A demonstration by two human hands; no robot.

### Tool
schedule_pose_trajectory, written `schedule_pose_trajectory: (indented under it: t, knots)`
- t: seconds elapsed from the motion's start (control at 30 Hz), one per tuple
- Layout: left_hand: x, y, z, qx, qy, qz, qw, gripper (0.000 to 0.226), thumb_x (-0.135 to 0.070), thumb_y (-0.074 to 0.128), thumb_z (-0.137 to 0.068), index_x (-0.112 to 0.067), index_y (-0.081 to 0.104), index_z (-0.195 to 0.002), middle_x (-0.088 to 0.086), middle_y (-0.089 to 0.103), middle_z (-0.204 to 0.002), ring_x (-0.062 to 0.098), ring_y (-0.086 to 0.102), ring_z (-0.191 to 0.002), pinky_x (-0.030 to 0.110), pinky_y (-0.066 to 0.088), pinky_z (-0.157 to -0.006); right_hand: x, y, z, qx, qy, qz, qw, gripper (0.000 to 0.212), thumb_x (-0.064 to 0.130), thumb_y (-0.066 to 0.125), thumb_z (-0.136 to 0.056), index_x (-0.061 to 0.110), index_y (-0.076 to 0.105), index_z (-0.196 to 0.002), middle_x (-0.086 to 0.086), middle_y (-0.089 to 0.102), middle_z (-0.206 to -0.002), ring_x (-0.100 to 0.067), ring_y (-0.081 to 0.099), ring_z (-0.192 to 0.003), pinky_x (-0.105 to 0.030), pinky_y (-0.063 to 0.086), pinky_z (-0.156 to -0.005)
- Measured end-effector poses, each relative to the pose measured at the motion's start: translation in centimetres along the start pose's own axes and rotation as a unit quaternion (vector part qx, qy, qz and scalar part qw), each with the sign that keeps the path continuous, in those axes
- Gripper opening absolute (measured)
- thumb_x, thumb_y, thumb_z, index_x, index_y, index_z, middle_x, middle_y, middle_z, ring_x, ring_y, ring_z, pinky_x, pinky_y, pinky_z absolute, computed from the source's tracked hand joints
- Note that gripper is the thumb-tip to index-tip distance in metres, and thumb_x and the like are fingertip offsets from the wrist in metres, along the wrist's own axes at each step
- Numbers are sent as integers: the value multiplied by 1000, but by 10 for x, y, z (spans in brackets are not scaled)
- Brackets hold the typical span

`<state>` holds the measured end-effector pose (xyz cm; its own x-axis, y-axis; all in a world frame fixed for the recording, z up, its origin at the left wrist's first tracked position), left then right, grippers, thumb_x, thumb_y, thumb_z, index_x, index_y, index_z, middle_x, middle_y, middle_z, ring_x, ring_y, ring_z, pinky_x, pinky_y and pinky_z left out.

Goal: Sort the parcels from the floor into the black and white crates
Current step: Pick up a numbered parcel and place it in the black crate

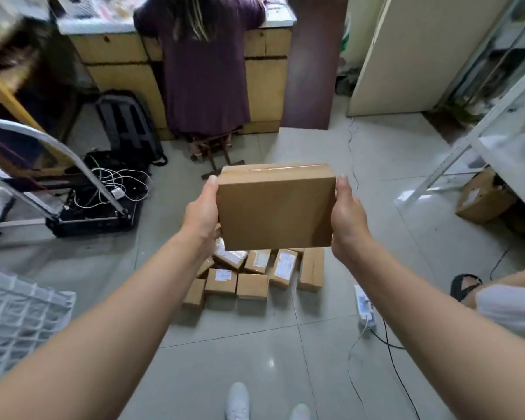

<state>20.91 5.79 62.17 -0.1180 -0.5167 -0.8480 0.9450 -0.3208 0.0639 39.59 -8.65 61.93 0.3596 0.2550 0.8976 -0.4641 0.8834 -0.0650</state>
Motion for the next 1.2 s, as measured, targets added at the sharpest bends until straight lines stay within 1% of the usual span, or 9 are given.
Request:
schedule_pose_trajectory:
  t: [0.1, 0.27, 0.4, 0.5, 0.57, 0.7, 0.87, 1.07, 1.2]
  knots:
    - [-43, -30, 33, 4, 52, 14, 999, 25, -41, 51, -87, -20, 64, -84, -4, 65, -74, 13, 60, -68, 29, 50, -66, 30, 23, 34, 17, -16, -21, 1000, 59, 66, 33, -90, 19, 52, -120, -1, 60, -108, -14, 57, -92, -30, 43, -59]
    - [-77, -83, 77, 2, 117, 45, 992, 12, -17, 42, -80, -15, 53, -81, 1, 52, -73, 15, 49, -69, 29, 43, -67, 58, 59, 78, 99, -25, -59, 993, 55, 67, 41, -86, 23, 56, -116, -2, 64, -105, -17, 62, -91, -30, 48, -58]
    - [-71, -121, 100, -20, 157, 36, 987, 56, 5, 31, -74, -11, 62, -118, 7, 60, -95, 17, 51, -79, 26, 44, -71, 60, 78, 104, 158, -12, -19, 987, 48, 70, 43, -83, 26, 57, -98, -2, 62, -100, -20, 61, -91, -39, 54, -71]
    - [-54, -147, 119, -93, 167, 39, 981, 65, 15, 31, -74, -13, 61, -125, 4, 63, -90, 14, 52, -74, 22, 43, -57, 54, 91, 122, 206, -16, -2, 978, 40, 70, 43, -83, 32, 56, -88, 0, 63, -96, -18, 61, -88, -38, 53, -66]
    - [-40, -161, 134, -128, 154, 76, 977, 58, 11, 31, -77, -14, 66, -116, 2, 66, -86, 14, 56, -74, 24, 45, -56, 50, 101, 134, 238, -24, 14, 971, 40, 70, 43, -83, 33, 56, -85, -1, 63, -97, -20, 61, -91, -42, 53, -75]
    - [-22, -181, 163, -172, 162, 167, 957, 46, -27, 40, -94, -25, 75, -65, -9, 68, -60, 3, 61, -51, 15, 43, -42, 44, 120, 156, 293, -53, 54, 953, 36, 67, 43, -84, 34, 54, -92, 0, 60, -102, -19, 59, -93, -38, 48, -66]
    - [-9, -217, 194, -260, 184, 200, 926, 44, -52, 44, -93, -35, 77, -68, -13, 73, -70, 1, 67, -59, 17, 48, -47, 33, 153, 191, 380, -67, 92, 918, 39, 55, 50, -77, 27, 55, -104, -7, 59, -112, -25, 57, -103, -49, 49, -89]
    - [5, -276, 242, -369, 160, 269, 875, 31, -39, 52, -89, -21, 61, -65, -11, 62, -54, 8, 58, -53, 18, 40, -45, 21, 205, 249, 452, -116, 108, 878, 10, 37, 50, -85, 33, 54, -94, 1, 56, -99, -15, 52, -88, -31, 42, -66]
    - [17, -328, 271, -425, 156, 298, 840, 25, -33, 53, -88, -22, 59, -67, -9, 61, -53, 7, 56, -52, 17, 40, -43, 11, 248, 302, 492, -135, 122, 851, 11, 36, 51, -85, 34, 56, -94, 3, 59, -100, -15, 54, -90, -33, 47, -73]
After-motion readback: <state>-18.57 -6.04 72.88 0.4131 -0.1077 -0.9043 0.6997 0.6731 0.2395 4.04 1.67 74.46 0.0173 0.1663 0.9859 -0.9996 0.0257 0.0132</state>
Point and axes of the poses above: each hand's wrist, its own z-axis away from the middle knuckle, its own y-axis out of the palm, x = y × z, the point moved 5 cm from there along -z, towards the middle knuckle
